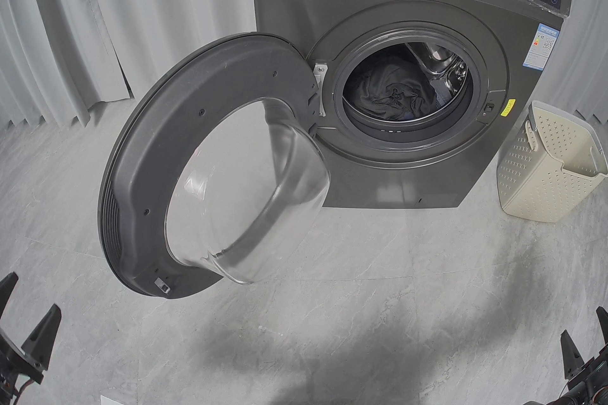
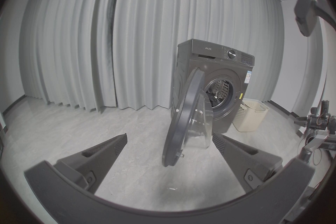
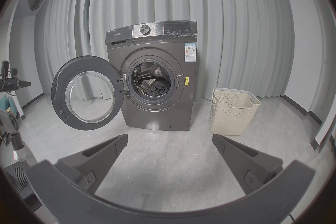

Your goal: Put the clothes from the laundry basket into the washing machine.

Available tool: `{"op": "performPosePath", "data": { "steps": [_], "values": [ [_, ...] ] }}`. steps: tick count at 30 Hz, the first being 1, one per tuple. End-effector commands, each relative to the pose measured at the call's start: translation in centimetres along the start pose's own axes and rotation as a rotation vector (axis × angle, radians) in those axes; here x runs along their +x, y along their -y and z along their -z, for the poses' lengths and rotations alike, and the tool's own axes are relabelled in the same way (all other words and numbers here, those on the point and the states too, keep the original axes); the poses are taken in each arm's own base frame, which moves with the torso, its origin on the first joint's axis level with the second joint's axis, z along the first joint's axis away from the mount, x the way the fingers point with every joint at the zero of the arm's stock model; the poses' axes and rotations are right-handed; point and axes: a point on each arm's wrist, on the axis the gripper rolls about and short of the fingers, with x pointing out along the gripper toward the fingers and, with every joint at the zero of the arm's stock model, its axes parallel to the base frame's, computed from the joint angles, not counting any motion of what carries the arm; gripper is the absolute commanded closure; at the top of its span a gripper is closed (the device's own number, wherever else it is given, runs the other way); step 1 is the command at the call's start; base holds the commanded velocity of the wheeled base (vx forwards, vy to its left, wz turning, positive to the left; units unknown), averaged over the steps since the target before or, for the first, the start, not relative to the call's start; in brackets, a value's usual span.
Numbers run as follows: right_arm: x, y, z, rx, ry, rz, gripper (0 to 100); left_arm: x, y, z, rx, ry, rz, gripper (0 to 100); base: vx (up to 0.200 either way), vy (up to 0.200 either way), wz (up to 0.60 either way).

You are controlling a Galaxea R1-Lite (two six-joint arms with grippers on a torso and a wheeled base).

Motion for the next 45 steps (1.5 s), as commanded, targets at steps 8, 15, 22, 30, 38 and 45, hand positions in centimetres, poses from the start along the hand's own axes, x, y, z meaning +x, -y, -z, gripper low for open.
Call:
{"op": "performPosePath", "data": {
  "steps": [8, 15, 22, 30, 38, 45],
  "values": [
    [0.1, 0.0, 0.5, 0.0, -0.012, -0.001, 0, 12.8, -0.7, -2.5, -0.087, -0.24, 0.297, 0, 0.0, 0.0, 0.0],
    [0.1, 0.0, 0.5, 0.001, -0.012, 0.001, 0, 16.8, 0.7, -2.2, -0.078, -0.266, 0.414, 0, 0.0, 0.0, 0.0],
    [0.1, 0.0, 0.5, -0.001, -0.012, 0.001, 0, 15.1, 3.5, -2.8, -0.172, -0.235, 0.582, 0, 0.0, 0.0, 0.0],
    [0.1, 0.0, 0.5, -0.001, -0.012, 0.001, 0, 12.2, 4.1, -3.5, -0.197, -0.194, 0.665, 0, 0.0, 0.0, 0.0],
    [0.1, 0.0, 0.5, -0.001, -0.012, 0.001, 0, 10.2, 2.5, -4.1, -0.193, -0.136, 0.509, 0, 0.0, 0.0, 0.0],
    [0.1, 0.0, 0.5, -0.001, -0.012, 0.001, 0, 11.0, 0.9, -3.9, -0.179, -0.133, 0.336, 0, 0.0, 0.0, 0.0]
  ]
}}
